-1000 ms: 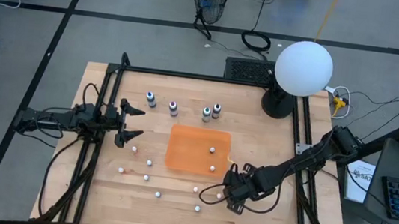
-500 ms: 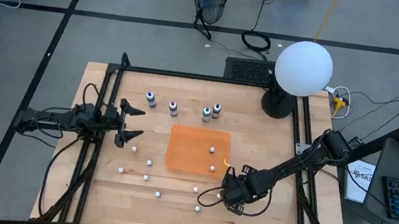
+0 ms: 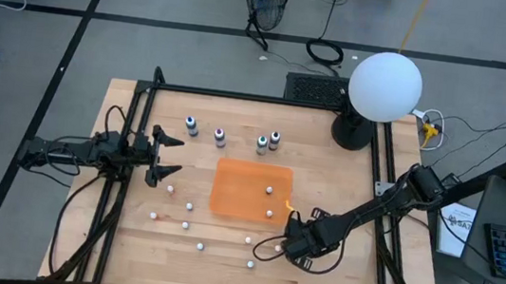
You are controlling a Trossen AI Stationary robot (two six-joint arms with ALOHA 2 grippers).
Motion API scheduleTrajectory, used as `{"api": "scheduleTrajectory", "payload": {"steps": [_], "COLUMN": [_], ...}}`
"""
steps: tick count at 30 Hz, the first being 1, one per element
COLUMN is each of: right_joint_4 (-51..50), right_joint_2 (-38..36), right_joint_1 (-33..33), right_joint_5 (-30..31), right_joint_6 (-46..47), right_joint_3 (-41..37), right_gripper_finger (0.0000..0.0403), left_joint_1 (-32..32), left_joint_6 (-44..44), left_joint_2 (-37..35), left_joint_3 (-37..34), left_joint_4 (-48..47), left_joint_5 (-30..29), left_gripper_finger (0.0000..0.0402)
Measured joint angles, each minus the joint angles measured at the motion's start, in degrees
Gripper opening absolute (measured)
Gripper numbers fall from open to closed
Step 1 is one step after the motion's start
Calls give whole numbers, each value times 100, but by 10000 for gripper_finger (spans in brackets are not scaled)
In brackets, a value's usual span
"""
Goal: Pick & Place food coloring
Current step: Put the small blue food coloring bottle into the orange bin
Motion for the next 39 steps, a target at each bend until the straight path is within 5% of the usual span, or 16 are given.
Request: {"api": "scheduleTrajectory", "payload": {"steps": [12, 20, 30, 39], "right_joint_4": [123, 96, -1743, -2010], "right_joint_2": [-5, -58, -289, -262], "right_joint_1": [0, -13, -361, -1658], "right_joint_5": [11, 291, 1644, 1614], "right_joint_6": [-193, -854, -2104, -3365], "right_joint_3": [0, 66, 2642, 4236], "right_gripper_finger": [58, 55, 55, 55], "left_joint_1": [0, 0, 0, 0], "left_joint_6": [0, 0, 0, 0], "left_joint_2": [0, 0, 0, 0], "left_joint_3": [-2, 0, 0, 0], "left_joint_4": [0, 0, 0, 0], "left_joint_5": [0, 0, 0, -2], "left_gripper_finger": [379, 379, 379, 379]}}
